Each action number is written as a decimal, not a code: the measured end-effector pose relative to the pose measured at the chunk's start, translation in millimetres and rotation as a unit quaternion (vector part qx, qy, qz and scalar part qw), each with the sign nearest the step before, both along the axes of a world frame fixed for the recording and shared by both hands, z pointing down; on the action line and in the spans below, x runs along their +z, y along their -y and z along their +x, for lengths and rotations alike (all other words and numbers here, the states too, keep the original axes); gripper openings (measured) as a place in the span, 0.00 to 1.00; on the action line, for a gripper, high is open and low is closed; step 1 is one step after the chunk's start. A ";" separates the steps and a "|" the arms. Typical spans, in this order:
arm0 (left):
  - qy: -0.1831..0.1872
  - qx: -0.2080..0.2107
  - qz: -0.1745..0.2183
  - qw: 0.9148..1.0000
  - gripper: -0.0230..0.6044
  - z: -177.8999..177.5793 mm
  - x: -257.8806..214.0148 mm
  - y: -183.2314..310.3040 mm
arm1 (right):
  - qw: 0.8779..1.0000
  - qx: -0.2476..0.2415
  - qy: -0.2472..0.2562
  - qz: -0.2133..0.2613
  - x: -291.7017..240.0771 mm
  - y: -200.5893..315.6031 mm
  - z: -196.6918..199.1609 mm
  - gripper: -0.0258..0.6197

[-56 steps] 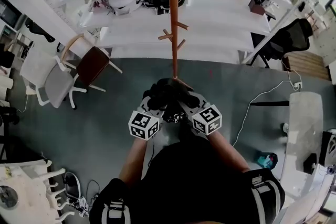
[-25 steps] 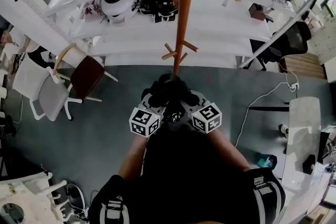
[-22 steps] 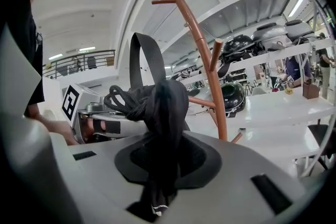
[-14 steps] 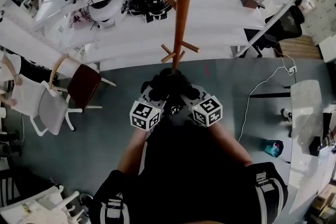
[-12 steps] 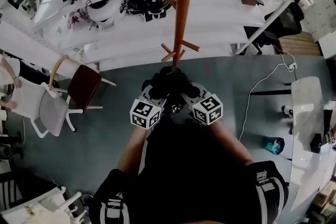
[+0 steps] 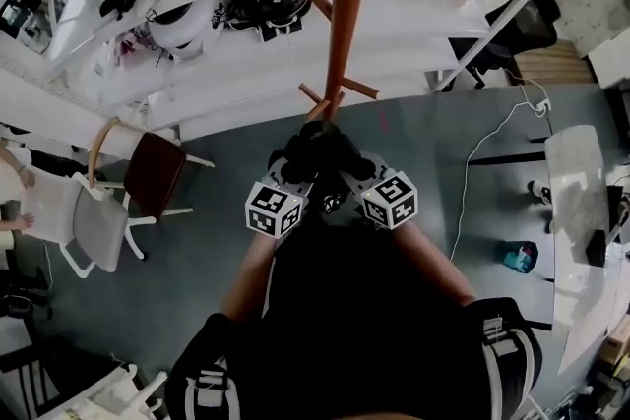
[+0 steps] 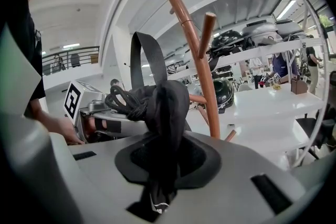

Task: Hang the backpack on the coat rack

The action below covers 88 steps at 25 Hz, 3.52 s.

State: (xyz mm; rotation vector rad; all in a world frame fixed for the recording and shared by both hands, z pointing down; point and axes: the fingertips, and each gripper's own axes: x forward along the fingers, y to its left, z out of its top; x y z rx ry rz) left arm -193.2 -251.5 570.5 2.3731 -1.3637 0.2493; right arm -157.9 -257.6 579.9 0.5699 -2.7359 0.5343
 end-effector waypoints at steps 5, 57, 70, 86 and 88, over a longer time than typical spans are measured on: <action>-0.001 0.016 -0.011 1.000 0.18 -13.2 8.0 8.0 | 1.000 0.013 -0.005 -0.007 7.3 7.9 -13.4 0.17; 0.043 0.179 -0.081 0.980 0.18 -31.4 99.0 97.1 | 0.985 0.148 -0.072 -0.045 96.5 85.3 -29.8 0.17; 0.049 0.187 -0.113 0.975 0.18 -30.8 119.9 101.4 | 0.982 0.149 -0.099 -0.063 115.1 90.7 -27.7 0.17; 0.053 0.194 -0.152 0.968 0.18 -29.3 150.4 99.8 | 0.979 0.140 -0.120 -0.091 141.3 92.4 -20.9 0.17; 0.050 0.190 -0.155 0.968 0.18 -29.1 150.6 100.5 | 0.979 0.140 -0.116 -0.093 141.3 93.1 -20.6 0.17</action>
